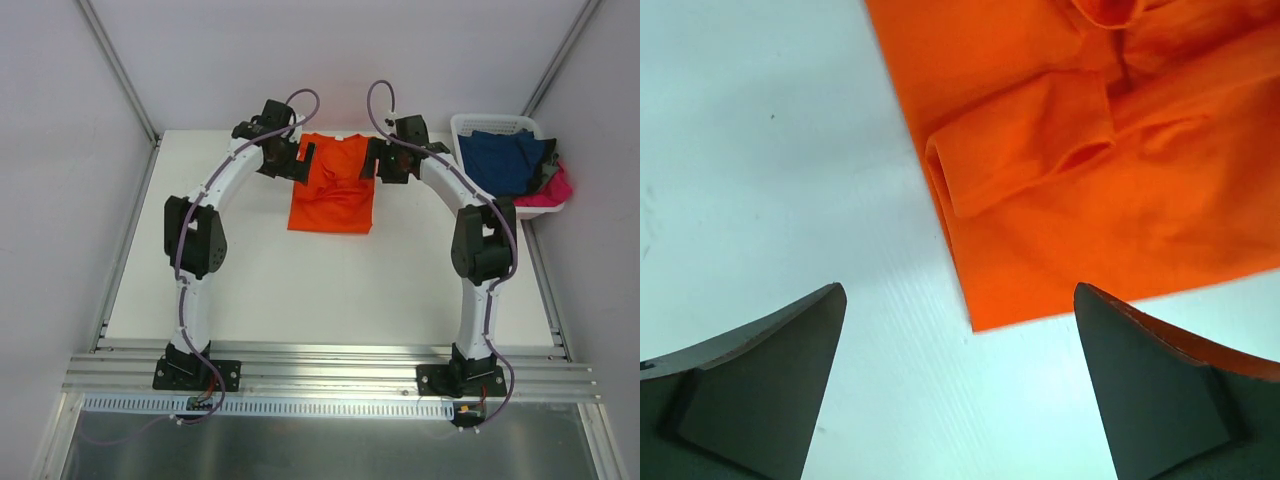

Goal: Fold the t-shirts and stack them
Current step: Fold the folded rectangular tshirt in 1/3 of the way

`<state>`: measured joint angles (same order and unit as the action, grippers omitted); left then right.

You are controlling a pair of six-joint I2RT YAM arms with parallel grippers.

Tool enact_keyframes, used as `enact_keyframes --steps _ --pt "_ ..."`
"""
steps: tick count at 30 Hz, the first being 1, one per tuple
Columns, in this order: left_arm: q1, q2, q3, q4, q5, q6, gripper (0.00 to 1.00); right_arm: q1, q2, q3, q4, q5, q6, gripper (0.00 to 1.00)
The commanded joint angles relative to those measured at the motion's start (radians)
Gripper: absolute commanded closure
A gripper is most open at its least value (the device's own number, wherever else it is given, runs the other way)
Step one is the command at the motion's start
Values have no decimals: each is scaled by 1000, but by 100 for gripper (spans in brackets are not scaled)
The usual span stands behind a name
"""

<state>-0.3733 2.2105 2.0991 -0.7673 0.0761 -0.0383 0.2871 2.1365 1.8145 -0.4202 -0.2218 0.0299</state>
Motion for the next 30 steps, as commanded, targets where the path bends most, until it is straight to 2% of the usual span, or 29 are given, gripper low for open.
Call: enact_keyframes --steps 1,8,16,30 --pt "-6 -130 -65 -20 54 -32 1 26 -124 -33 11 -20 28 24" --pt "-13 -150 -151 -33 160 -51 2 78 -132 -81 23 -62 67 26" --pt "-16 -123 -181 -35 243 -46 7 93 -6 18 5 -64 77 26" --pt "-18 -90 -205 -36 248 -48 10 76 192 192 6 -48 84 28"
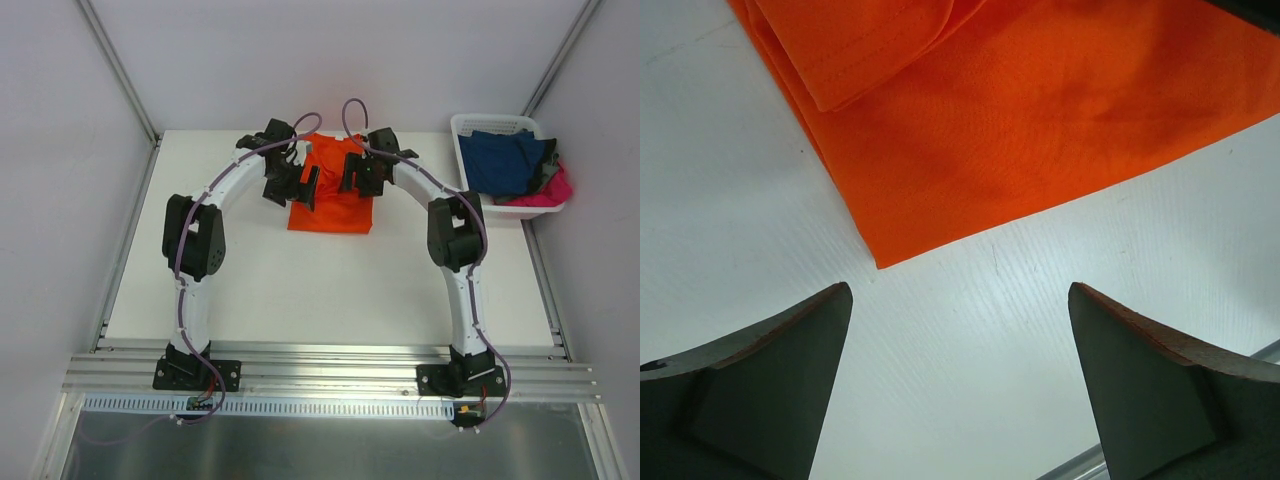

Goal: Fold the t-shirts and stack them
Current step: Fold the folded rectangular tshirt in 1/3 of the way

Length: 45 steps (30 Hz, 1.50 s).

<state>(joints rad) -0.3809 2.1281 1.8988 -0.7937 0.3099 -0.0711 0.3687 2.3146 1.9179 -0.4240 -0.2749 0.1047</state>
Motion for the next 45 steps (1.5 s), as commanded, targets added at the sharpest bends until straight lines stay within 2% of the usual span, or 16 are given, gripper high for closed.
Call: enact_keyframes --steps 1,6,16,20,24,30,41,45 --pt "-9 -10 -7 -10 12 -13 10 -7 23 104 10 12 7 28" --pt "-9 -11 -26 -9 9 -13 10 -17 55 205 21 23 1 28" --pt "-12 26 23 -9 -34 16 10 -47 91 230 31 48 -28 29" --pt "5 96 130 -13 -3 27 11 -45 40 191 27 40 -33 29" --pt "10 176 232 -16 21 25 14 -43 -84 116 19 14 -14 29" --pt "19 245 299 -13 41 17 15 -30 -204 -42 25 -26 16 29" --pt "37 377 448 2 47 25 15 13 -283 -152 11 -40 35 27" --pt "37 424 543 27 57 17 14 53 -317 -265 24 -46 43 27"
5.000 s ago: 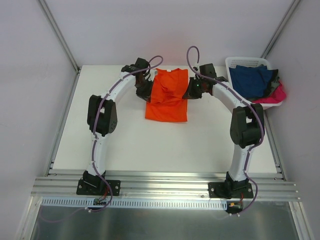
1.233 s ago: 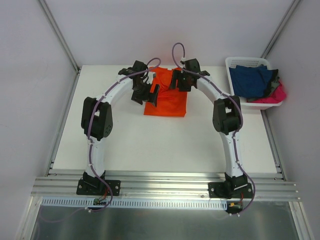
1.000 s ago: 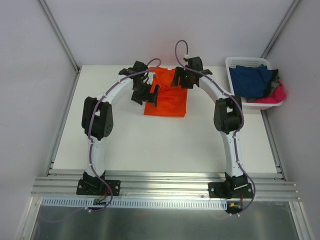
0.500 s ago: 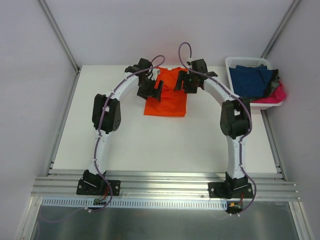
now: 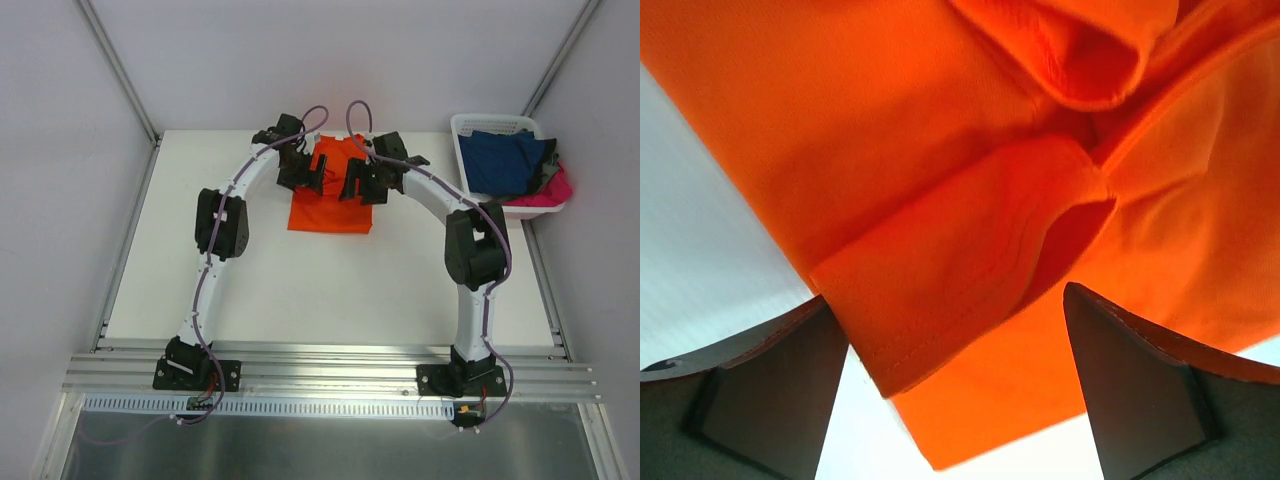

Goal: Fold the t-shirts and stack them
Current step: Fold the folded rectangular tshirt in 1/3 of the way

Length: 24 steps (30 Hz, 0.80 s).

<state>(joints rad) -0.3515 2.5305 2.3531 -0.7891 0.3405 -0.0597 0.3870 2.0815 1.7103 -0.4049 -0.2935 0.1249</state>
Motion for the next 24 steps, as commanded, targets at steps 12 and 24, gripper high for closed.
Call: enact_keyframes --steps 12,24 --pt "26 88 213 175 12 -60 13 105 -121 -129 -2 8 -22 27" --pt "29 -59 114 199 2 -69 13 136 -97 -176 25 22 -31 26"
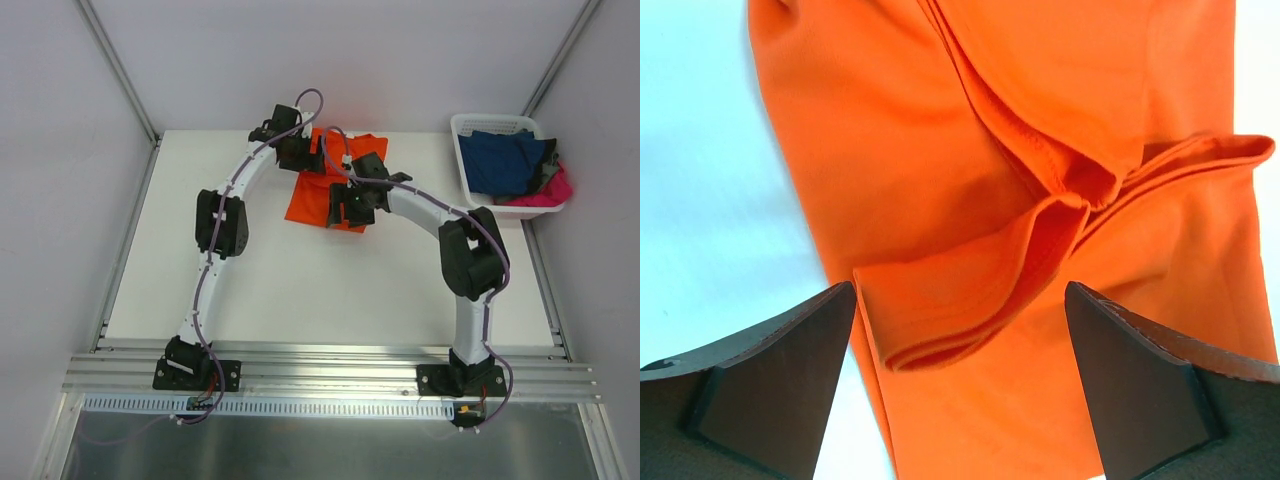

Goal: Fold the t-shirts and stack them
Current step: Fold the folded rectangular tshirt in 1/3 of the way

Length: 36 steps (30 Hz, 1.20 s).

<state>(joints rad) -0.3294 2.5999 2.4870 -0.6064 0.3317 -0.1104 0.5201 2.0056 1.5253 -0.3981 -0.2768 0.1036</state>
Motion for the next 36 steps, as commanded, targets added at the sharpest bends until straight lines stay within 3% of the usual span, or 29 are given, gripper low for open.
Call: enact_keyframes --steps 1,10,19,36 --pt "7 -148 -29 13 23 -20 13 3 -15 16 18 4 -10 27" --pt "50 -305 -216 -15 124 -58 17 4 90 150 24 -9 7 26" --pt "43 -321 -329 -30 179 -83 21 -9 93 147 27 -22 7 27" --pt "-10 -133 -160 -21 168 -92 22 -42 9 64 27 -2 -16 27"
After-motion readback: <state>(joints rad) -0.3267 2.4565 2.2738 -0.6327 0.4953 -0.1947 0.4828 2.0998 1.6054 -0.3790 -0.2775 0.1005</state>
